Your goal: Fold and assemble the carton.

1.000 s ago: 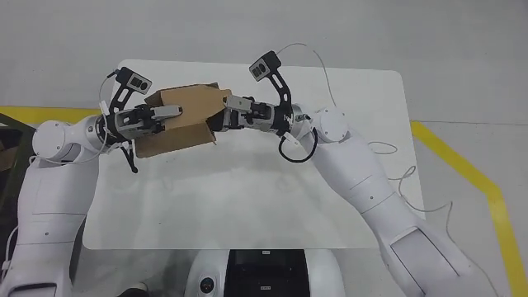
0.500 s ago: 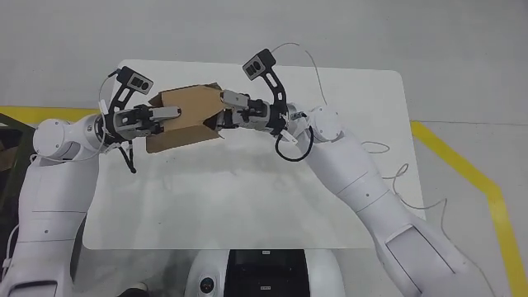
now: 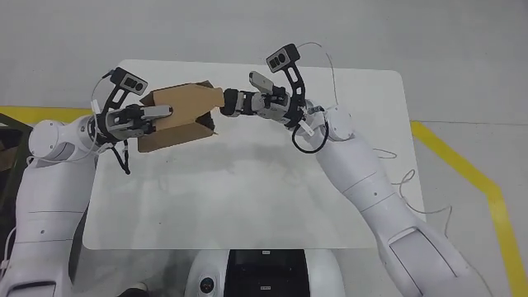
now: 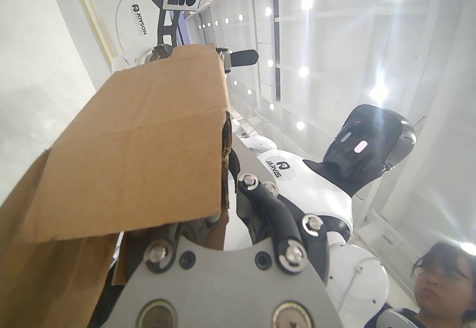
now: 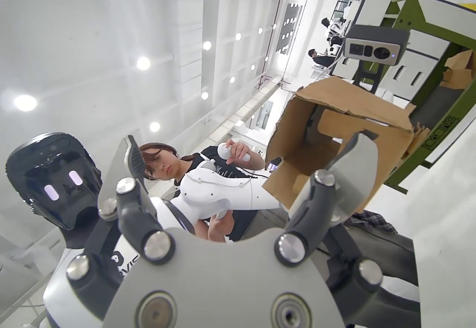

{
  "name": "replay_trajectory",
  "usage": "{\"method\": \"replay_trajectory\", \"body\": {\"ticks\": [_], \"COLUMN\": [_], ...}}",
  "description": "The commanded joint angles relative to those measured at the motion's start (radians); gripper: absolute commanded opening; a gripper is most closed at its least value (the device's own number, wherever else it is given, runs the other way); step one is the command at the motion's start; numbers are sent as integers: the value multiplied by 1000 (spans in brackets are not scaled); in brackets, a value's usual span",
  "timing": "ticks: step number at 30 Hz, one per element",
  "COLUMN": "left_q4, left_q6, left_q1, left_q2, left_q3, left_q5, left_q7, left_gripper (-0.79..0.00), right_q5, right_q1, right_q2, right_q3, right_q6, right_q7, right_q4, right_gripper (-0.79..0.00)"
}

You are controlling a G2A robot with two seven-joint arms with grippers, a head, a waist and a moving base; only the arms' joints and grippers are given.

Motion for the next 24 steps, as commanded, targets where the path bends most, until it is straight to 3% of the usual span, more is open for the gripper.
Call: {"method": "replay_trajectory", "body": {"ticks": [1,7,24], "left_q4": [-2,-10,-30], "left_q6": [-2,-5,0], "left_q1": [3,12,9], "left_q2": [0,-1,-4], "left_q3": [-1,-3,16], "left_q5": [0,-8,1], "left_q7": [3,8,12], "left_gripper": [-785,-785,-785], "right_q5": [-17,-67,-13], "right_q1": [-4,-18,-6], "right_q2": [3,7,-28], "right_q3": [9,11,-72], "right_q6": [-3,0,37], "right_q7": [-6,-17,41], "right_q4": [-1,-10,-44], "right_gripper": [0,0,0]}}
